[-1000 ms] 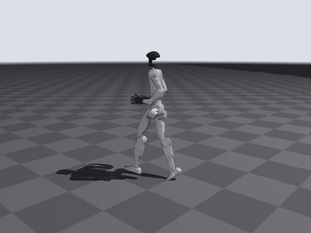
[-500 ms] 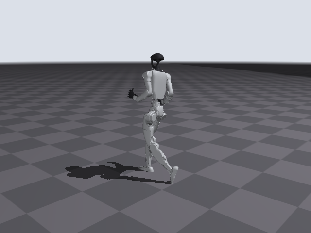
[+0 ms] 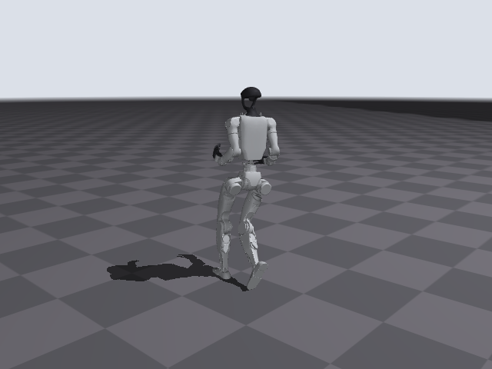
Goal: Walk run
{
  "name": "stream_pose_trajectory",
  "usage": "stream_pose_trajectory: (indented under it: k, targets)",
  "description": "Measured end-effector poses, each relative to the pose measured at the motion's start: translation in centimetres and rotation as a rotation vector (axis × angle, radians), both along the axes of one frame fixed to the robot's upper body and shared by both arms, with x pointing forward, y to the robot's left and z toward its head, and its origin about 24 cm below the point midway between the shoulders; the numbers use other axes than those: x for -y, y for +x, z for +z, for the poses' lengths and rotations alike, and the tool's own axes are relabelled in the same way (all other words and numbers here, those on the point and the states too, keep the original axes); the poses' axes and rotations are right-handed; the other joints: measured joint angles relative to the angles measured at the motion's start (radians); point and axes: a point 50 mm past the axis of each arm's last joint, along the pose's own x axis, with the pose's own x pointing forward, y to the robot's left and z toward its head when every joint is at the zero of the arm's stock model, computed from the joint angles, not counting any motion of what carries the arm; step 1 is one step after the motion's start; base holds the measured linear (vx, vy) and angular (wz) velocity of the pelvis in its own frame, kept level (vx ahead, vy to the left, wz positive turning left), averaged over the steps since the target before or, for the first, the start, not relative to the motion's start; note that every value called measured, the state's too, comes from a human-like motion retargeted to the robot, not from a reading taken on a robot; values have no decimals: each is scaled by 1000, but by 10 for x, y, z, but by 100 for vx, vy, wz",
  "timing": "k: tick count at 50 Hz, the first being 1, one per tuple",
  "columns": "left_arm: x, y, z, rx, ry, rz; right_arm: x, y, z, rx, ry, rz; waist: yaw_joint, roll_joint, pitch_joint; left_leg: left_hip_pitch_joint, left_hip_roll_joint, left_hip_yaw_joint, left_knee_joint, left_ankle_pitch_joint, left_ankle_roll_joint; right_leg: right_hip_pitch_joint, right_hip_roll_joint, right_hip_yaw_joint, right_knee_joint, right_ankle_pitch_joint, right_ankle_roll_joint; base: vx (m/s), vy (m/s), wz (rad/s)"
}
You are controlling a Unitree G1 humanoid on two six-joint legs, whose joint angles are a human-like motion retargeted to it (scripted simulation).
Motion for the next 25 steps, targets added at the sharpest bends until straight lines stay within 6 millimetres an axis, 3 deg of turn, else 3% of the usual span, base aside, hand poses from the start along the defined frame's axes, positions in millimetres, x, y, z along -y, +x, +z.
stream_pose_trajectory:
  k: [3,5,8,10,13,14,15,17,18,20,22,25]
  targets:
    - [9,15,9,55,-5,-29,-1,-29,-14,-97,54,-10,-15,54,-10,120,68,58,-65,6,-2,-176,-19,-47,-26,-221,-69,117,-49,-86]
    - [13,19,11,65,-7,-28,2,-45,-18,-126,77,-47,-64,87,-14,216,79,87,-160,105,1,-274,-104,-107,-128,-317,-90,129,-46,-37]
    - [18,18,10,51,-45,-25,8,-55,-15,-115,89,-113,-134,111,-21,354,55,128,-277,346,-18,-358,-242,-193,-403,-360,-144,129,-39,-41]
    - [18,16,8,37,-74,-16,11,-52,-13,-95,94,-151,-176,119,-20,442,29,147,-322,521,-32,-373,-264,-163,-603,-385,-199,126,-35,-63]
    - [13,15,8,26,-95,11,12,-31,-1,-4,80,-194,-190,157,-10,530,60,198,-282,738,-167,-342,-253,-135,-767,-404,-281,113,-15,-111]
    - [12,16,10,31,-99,18,14,-22,6,39,58,-212,-188,174,9,521,58,186,-165,758,-209,-332,-274,-165,-740,-389,-307,149,19,-129]
    - [12,17,11,38,-103,23,17,-12,14,85,31,-234,-187,195,34,496,49,162,-8,758,-240,-325,-302,-196,-687,-368,-323,173,39,-150]
    - [5,12,9,31,-80,44,15,5,26,167,-2,-267,-136,207,19,424,43,200,255,758,-201,-326,-256,-124,-512,-504,-323,188,5,-169]
    - [5,6,3,8,-70,40,15,13,32,216,-6,-298,-114,201,3,376,-2,145,327,758,-177,-329,-244,-55,-448,-554,-323,186,-57,-99]
    - [13,-2,-6,-30,-81,34,24,29,51,364,14,-361,-85,127,-16,243,-59,116,457,698,-132,-295,-321,-19,-397,-607,-323,134,-57,-62]
    - [12,-9,-13,-62,-96,80,16,45,64,458,119,-326,-20,70,-21,115,-124,128,477,593,-68,-224,-321,54,-420,-618,-323,105,-20,-173]
    - [10,-24,-24,-117,-58,76,18,55,83,570,276,-286,12,72,-3,-56,-24,129,402,389,87,-93,-272,68,-544,-527,-323,148,-36,-106]
